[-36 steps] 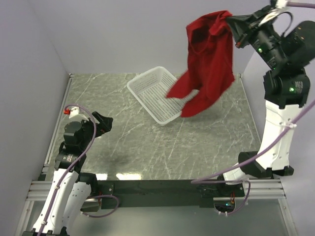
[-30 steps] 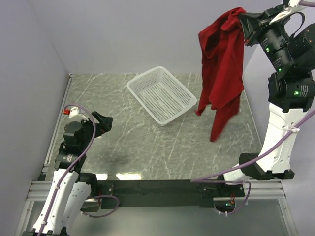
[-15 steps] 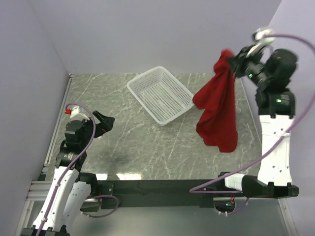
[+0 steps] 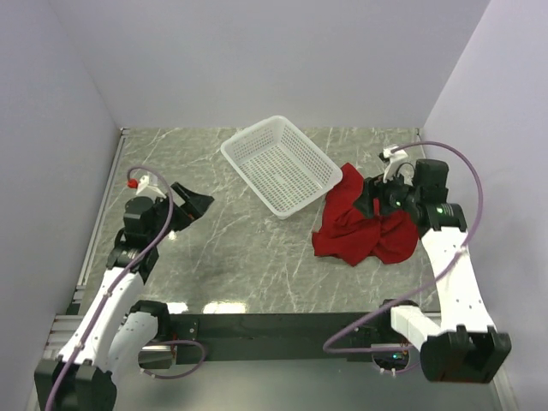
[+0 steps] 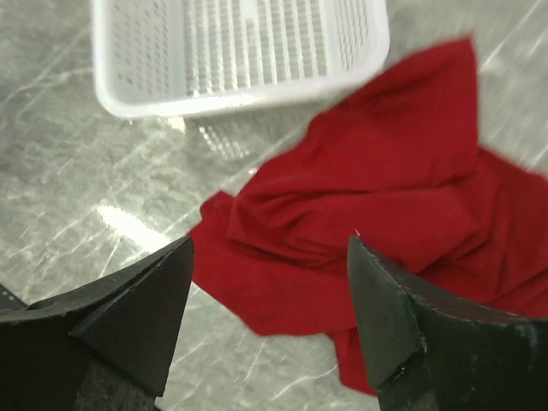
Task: Fold and stack the t-shirts
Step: Move the tshirt to the center of the board
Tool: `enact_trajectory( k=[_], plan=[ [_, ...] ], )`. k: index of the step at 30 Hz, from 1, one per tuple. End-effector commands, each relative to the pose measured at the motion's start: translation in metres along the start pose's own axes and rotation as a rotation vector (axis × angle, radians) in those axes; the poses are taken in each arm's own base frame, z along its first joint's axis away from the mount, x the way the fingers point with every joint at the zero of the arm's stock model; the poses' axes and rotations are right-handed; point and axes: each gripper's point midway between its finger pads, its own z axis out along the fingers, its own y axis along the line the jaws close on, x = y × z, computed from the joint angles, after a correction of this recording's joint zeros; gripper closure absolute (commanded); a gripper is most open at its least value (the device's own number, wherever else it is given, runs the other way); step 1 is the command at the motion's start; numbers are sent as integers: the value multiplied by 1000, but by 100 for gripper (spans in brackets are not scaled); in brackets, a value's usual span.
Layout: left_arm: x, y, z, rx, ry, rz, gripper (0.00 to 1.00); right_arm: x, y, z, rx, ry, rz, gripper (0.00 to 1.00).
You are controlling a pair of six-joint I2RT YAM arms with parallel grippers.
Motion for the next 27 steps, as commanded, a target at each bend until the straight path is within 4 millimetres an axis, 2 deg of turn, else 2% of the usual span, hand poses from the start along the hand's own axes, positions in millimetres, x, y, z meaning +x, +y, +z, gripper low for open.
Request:
enact_trajectory(
  k=[1,4,5,7,8,9,10,11,12,13,14,15,16,17,18,19,20,21,22,23,24,25,26,27],
  plan=[
    [1,-22,16,78,13,-42,1,-23,7,-16,-2,-112,-105,21],
    [11,-26,31,60,41,-49,1,-13,12,-10,-34,-111,-76,21],
    [14,-34,34,71,52,-45,1,-9,15,-7,-50,-106,-56,21],
    [21,-29,47,25,69,-58,2,7,23,1,-111,-88,-27,21],
    [22,-37,51,30,75,-54,3,13,25,4,-129,-81,-8,21],
    [27,-28,63,-23,82,-61,3,23,29,9,-156,-66,14,22],
    [31,-27,69,-49,88,-78,5,26,30,11,-165,-67,20,22],
    [31,-37,75,-54,95,-79,6,28,31,12,-172,-67,28,22],
    [41,-25,88,-123,119,-85,7,34,32,14,-178,-60,34,22],
    [41,-25,96,-149,110,-103,7,34,32,14,-181,-62,32,22],
    [46,-35,102,-167,131,-101,7,34,32,14,-180,-62,29,22],
    [57,-25,116,-229,153,-100,7,34,32,14,-181,-62,30,22],
    [60,-23,124,-268,141,-113,6,34,31,15,-178,-62,29,22],
    [57,-41,134,-258,136,-116,6,34,31,15,-179,-63,36,22],
    [75,-25,146,-337,177,-112,5,34,31,15,-182,-65,37,22],
    [78,-21,152,-387,167,-136,5,33,32,16,-185,-69,37,22],
    [74,-38,163,-385,159,-152,6,34,32,16,-185,-69,38,22],
    [96,-13,167,-503,216,-136,7,35,32,16,-185,-67,39,22],
    [100,-9,170,-564,212,-163,10,34,31,16,-182,-70,38,22],
    [92,-24,180,-573,176,-164,13,34,30,16,-179,-69,38,22],
    [108,-1,177,-691,208,-139,19,35,30,16,-177,-69,40,22],
    [108,-1,180,-717,199,-132,23,34,30,16,-176,-72,37,22],
    [102,-10,185,-719,173,-122,29,35,29,17,-172,-69,39,22],
    [107,-2,186,-757,182,-106,39,34,29,17,-172,-72,37,22]
  ],
)
